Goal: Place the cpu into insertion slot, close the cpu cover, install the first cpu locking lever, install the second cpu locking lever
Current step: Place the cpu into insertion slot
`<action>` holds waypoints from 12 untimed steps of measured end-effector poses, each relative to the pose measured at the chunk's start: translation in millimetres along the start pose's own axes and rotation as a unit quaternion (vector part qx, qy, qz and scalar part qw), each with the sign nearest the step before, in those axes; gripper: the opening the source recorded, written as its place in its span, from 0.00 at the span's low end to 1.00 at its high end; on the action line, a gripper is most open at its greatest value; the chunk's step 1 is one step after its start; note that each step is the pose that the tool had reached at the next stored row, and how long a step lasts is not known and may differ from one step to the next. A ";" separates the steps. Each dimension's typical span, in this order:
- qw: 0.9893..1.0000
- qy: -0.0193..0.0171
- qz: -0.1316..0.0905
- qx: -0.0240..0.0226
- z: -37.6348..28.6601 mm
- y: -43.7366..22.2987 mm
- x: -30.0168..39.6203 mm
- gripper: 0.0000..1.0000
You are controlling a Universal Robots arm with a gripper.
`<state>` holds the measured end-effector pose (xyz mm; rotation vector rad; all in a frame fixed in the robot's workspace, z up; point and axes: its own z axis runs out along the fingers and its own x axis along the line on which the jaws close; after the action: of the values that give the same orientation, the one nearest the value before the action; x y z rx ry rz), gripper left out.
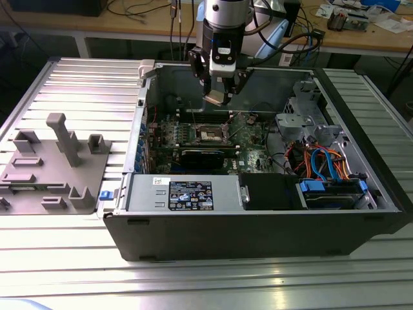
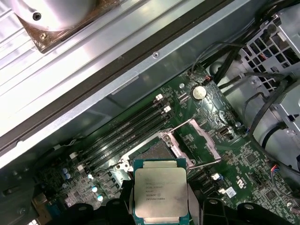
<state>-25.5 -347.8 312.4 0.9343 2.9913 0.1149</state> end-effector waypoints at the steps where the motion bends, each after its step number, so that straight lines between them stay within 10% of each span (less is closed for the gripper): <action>1: 1.000 0.000 0.001 0.000 0.0 0.0 0.0 0.54; 12: 1.000 -0.001 0.008 0.000 0.1 0.0 0.0 0.54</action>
<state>-25.5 -347.8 312.4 0.9569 2.9836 0.1147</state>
